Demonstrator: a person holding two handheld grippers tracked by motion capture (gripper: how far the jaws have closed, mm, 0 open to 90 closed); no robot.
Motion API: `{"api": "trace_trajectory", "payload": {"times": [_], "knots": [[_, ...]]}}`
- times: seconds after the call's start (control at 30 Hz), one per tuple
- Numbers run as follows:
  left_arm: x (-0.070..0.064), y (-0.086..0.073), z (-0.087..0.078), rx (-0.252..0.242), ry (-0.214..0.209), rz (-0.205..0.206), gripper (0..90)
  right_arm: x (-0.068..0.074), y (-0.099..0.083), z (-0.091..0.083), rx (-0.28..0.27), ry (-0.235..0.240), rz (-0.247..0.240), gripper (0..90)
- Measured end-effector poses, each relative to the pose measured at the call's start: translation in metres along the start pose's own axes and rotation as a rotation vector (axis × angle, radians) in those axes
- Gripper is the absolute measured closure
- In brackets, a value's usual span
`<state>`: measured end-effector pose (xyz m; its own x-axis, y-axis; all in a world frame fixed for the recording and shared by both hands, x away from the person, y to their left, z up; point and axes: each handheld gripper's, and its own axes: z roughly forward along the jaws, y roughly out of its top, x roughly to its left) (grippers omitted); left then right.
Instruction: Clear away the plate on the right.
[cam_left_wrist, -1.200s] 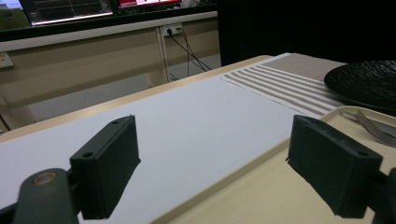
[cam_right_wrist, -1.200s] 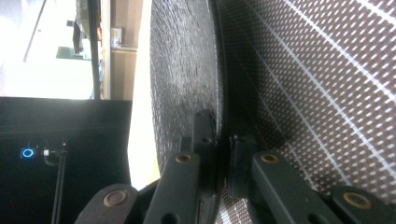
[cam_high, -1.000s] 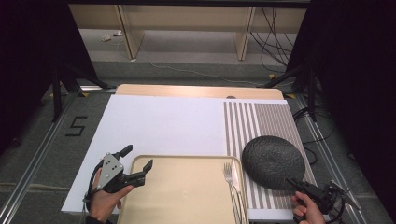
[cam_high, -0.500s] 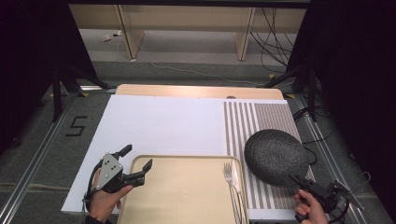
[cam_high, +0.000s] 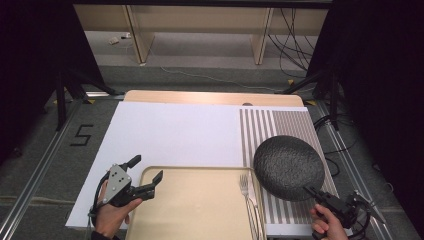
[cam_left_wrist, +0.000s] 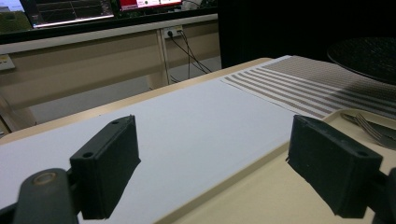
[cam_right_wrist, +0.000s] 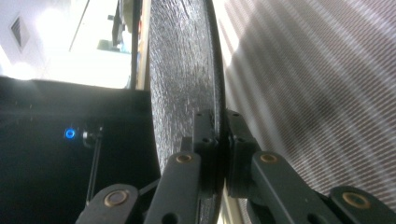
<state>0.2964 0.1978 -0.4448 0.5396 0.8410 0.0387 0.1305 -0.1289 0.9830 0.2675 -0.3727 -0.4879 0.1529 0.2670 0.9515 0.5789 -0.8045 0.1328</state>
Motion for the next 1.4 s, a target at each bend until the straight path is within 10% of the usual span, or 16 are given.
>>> {"api": "trace_trajectory", "payload": {"times": [1.4], "knots": [[0.0,0.0,-0.001,-0.006,0.001,0.0,16.1,0.032,-0.07,0.045,0.36,0.018,-0.096,85.9]]}}
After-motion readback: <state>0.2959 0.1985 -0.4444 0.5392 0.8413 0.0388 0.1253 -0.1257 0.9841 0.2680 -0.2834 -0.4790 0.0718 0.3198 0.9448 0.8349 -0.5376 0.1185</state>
